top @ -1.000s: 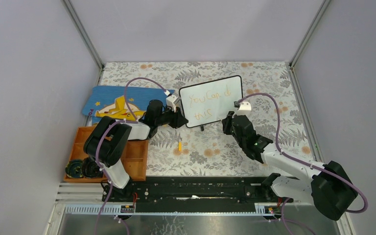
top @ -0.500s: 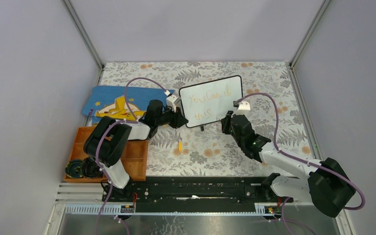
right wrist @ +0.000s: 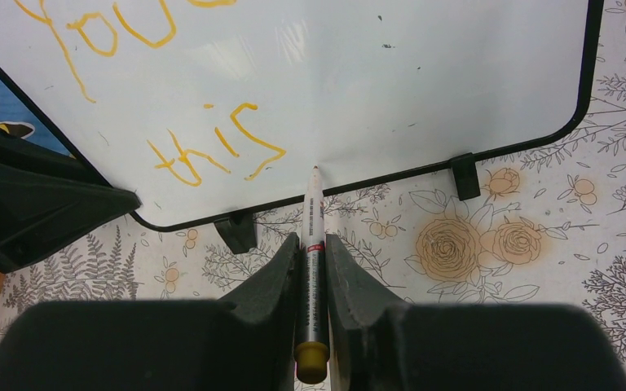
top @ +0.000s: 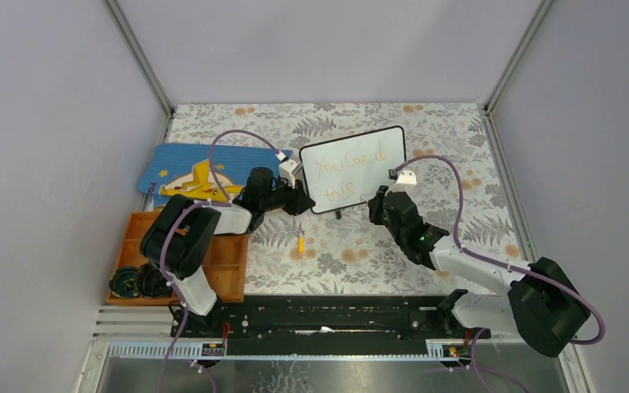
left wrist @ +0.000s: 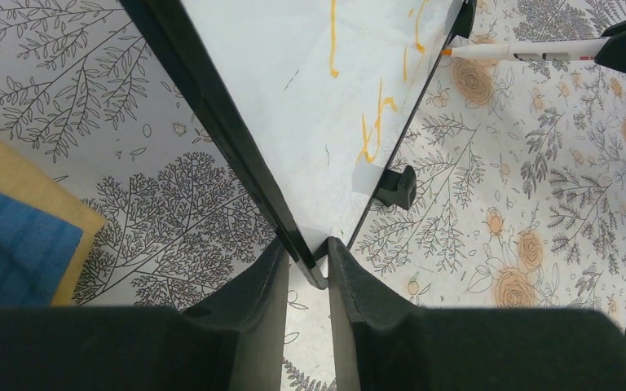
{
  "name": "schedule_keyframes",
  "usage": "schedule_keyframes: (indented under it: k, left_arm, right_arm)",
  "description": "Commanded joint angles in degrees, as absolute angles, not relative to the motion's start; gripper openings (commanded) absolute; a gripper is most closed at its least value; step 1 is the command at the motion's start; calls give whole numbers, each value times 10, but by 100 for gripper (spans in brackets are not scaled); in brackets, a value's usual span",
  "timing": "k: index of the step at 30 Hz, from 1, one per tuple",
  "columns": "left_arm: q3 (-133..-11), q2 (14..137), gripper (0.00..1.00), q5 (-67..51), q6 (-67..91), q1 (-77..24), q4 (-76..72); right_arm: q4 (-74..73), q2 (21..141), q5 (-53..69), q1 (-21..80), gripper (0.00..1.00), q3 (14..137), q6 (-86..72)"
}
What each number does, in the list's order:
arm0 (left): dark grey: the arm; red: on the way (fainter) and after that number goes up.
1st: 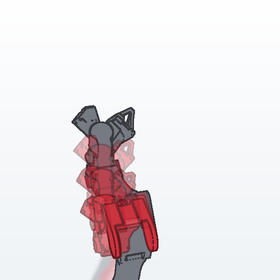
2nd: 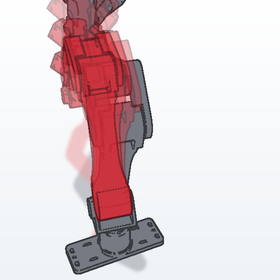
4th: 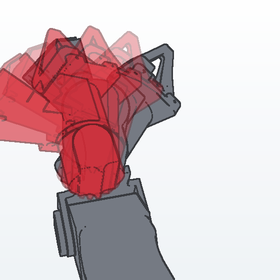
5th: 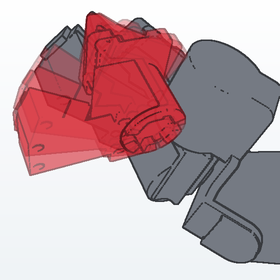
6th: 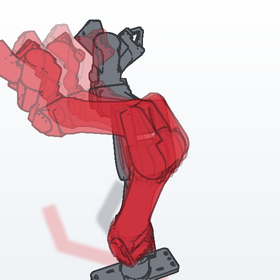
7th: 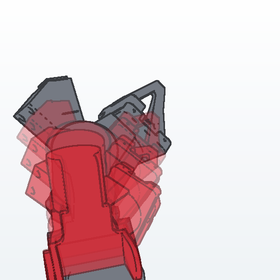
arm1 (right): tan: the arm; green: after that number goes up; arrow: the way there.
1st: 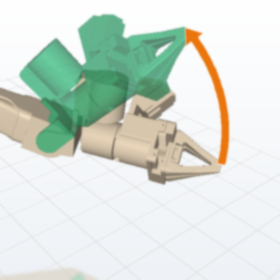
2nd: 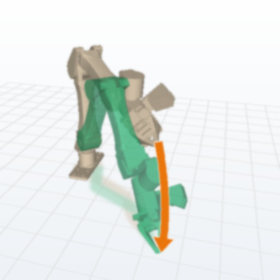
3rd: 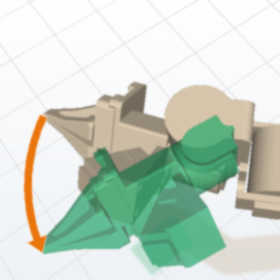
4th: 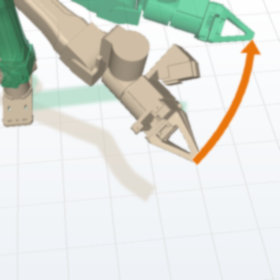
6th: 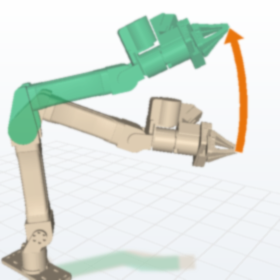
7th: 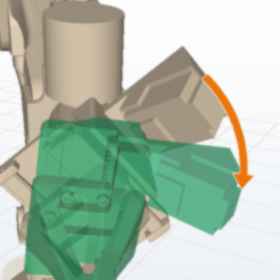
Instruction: Write a sentence on the whiteboard
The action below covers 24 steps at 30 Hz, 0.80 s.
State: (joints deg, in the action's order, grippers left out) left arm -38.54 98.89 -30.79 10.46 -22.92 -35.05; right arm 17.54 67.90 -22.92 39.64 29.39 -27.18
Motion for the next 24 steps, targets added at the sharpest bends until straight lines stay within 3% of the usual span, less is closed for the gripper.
schedule_keyframes:
  k: [1,24]
  left_arm:
    - [-389,977,30,-292,84,-233,-345]
    - [-390,977,30,-289,81,-236,-342]
  right_arm:
    - [212,682,-241,394,0,316,-283]
    - [218,704,-252,394,0,320,-284]
